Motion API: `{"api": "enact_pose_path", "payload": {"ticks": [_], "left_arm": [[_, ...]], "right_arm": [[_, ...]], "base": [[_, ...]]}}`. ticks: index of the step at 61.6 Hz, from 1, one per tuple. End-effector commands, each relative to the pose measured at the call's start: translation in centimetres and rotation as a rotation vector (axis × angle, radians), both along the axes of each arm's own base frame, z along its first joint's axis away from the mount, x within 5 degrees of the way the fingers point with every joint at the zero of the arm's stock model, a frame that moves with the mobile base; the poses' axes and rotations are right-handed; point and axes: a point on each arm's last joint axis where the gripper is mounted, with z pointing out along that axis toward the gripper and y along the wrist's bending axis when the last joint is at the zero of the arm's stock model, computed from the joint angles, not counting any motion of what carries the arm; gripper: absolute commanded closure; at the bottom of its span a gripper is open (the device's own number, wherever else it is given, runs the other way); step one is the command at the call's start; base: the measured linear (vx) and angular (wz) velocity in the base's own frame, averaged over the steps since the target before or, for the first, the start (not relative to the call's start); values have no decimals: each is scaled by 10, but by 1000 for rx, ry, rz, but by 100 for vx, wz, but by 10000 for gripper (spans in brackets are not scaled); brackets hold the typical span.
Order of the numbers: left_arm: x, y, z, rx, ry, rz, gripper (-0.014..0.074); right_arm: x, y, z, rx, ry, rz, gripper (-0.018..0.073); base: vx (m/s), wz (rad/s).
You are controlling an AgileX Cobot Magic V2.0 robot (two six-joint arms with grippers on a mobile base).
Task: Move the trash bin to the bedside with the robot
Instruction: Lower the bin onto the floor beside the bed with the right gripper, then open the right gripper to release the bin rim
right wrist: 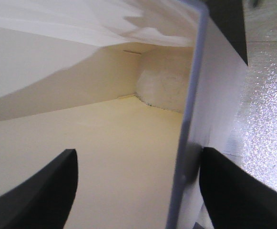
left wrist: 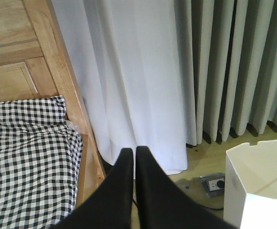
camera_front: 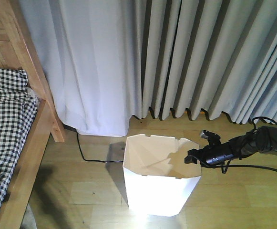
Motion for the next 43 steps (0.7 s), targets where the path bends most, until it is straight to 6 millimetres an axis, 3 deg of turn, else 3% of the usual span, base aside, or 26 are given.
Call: {"api": "enact_pose_path", "payload": {"ticks": [1, 15, 27, 34, 43], "left_arm": [[1, 0, 1, -9, -71, 1, 603], [1, 0, 1, -9, -71, 1, 603], [1, 0, 1, -9, -71, 1, 603], [1, 0, 1, -9, -71, 1, 603], [1, 0, 1, -9, -71, 1, 603]], "right_arm": [[26, 0, 37, 53, -74, 31, 47], [24, 1, 37, 68, -64, 42, 47], [32, -2, 52, 18, -86, 102, 47], [38, -8, 60, -38, -80, 21, 47], [27, -16, 64, -153, -63, -51, 47]], "base": [[0, 0], [0, 0], [0, 0], [0, 0], [0, 0]]}}
